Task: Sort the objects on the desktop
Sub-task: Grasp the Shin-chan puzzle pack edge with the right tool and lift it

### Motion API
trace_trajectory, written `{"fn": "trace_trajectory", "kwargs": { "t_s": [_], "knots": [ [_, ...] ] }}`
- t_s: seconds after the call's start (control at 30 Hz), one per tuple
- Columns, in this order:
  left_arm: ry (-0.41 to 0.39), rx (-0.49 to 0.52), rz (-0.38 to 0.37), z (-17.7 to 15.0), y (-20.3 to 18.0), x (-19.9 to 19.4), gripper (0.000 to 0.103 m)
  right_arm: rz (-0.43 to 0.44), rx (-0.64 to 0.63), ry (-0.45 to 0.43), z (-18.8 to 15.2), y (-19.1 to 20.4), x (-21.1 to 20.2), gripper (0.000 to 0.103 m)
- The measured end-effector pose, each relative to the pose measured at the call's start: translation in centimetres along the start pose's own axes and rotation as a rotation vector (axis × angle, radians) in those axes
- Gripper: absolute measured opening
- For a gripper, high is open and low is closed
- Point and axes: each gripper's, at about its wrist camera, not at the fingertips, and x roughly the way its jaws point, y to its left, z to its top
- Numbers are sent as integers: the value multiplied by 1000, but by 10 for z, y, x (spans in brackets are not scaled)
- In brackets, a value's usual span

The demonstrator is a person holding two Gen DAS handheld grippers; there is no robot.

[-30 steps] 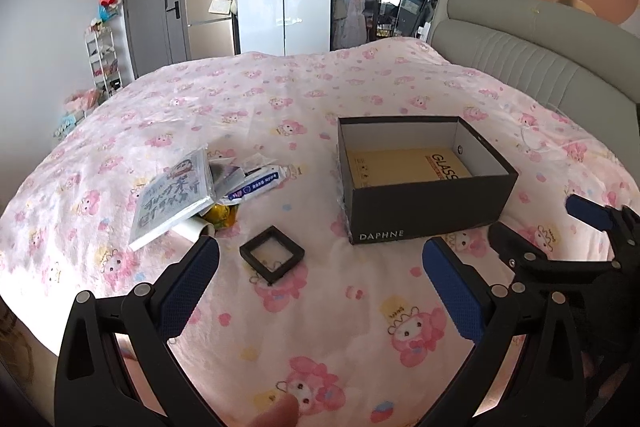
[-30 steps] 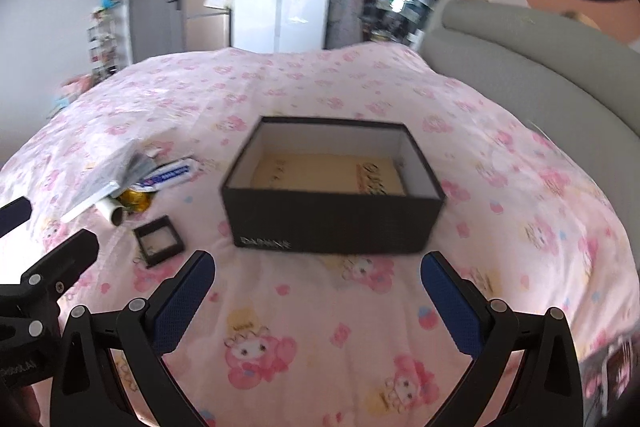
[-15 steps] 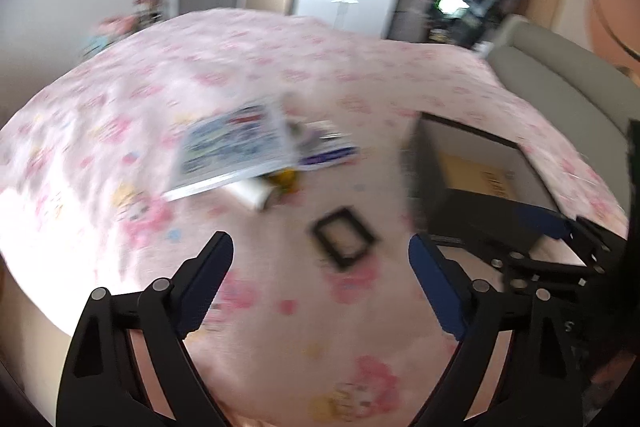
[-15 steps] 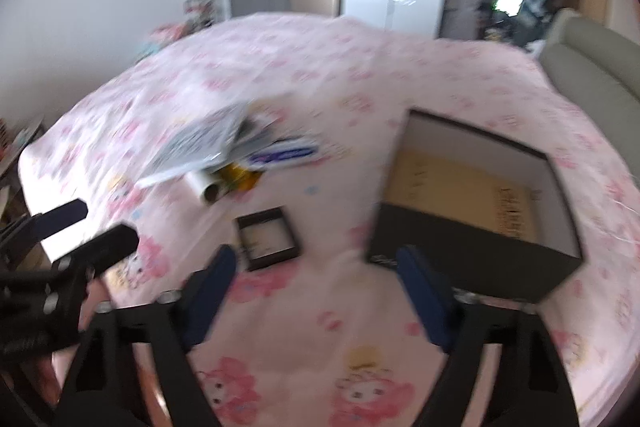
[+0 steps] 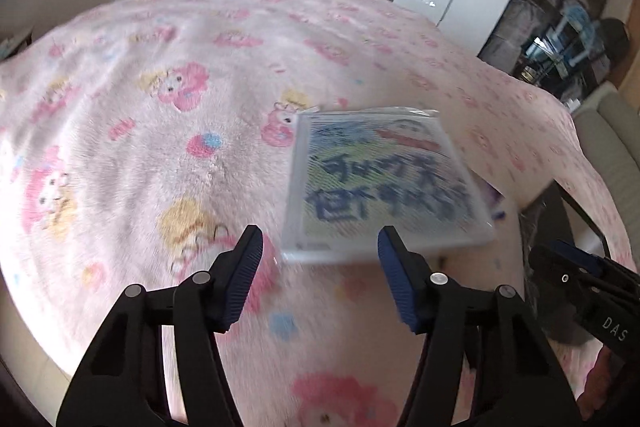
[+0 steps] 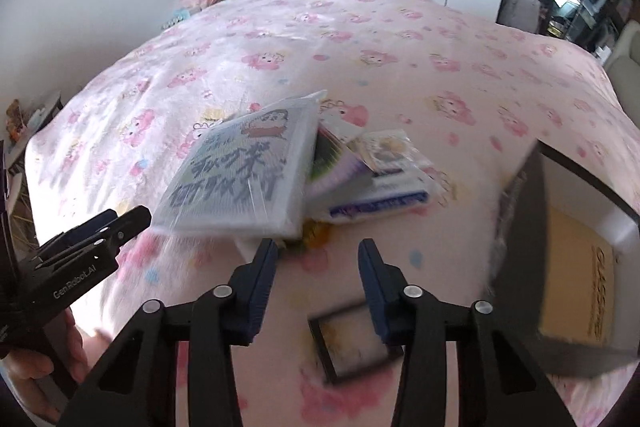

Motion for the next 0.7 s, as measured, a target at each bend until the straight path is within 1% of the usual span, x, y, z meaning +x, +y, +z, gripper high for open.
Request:
{"fn": "trace_trajectory", "kwargs": {
  "t_s": [0.1,0.13,0.2,0.27,0.3,0.33,0.37,0.4,0.43,0.47,0.5,0.53,0.57,0.6,0.63,0.67,0.7],
  "knots": [
    [34,-65,-38,7,13,21,61,63,3,26,15,6,21,38],
    [50,-83,-48,8,17,28,62,68,5,34,19,7,28,38],
    [86,-98,-60,8,20,46,70,87,15,56,24,8,42,38],
    [112,-109,-71,6,21,58,73,114,30,85,26,10,56,38],
    [126,-117,-80,3,21,64,72,128,36,99,27,10,63,38],
    [133,-123,-91,1,22,68,70,124,26,94,27,13,64,37],
    [130,-124,-104,0,21,67,58,121,16,90,26,15,65,35],
    [124,-112,-106,0,18,65,53,118,9,81,26,16,62,30],
    [115,-92,-97,-1,13,61,53,115,2,71,25,17,59,29],
    [105,-73,-90,-2,8,58,48,113,-4,62,24,18,56,29],
    [103,-57,-91,-4,4,55,42,122,-4,56,24,17,51,27],
    [108,-47,-104,-6,0,52,39,129,-5,50,21,17,45,26],
    [113,-39,-127,-10,-5,49,31,132,-8,47,19,16,41,25],
    [121,-28,-161,-14,-11,45,28,135,-11,44,16,15,36,24],
    [127,-12,-191,-17,-18,40,28,143,-11,51,11,15,31,24],
    [125,12,-196,-21,-24,35,28,151,-11,57,5,15,26,24],
    [119,38,-185,-25,-29,31,28,160,-11,63,0,15,21,23]
  ]
}}
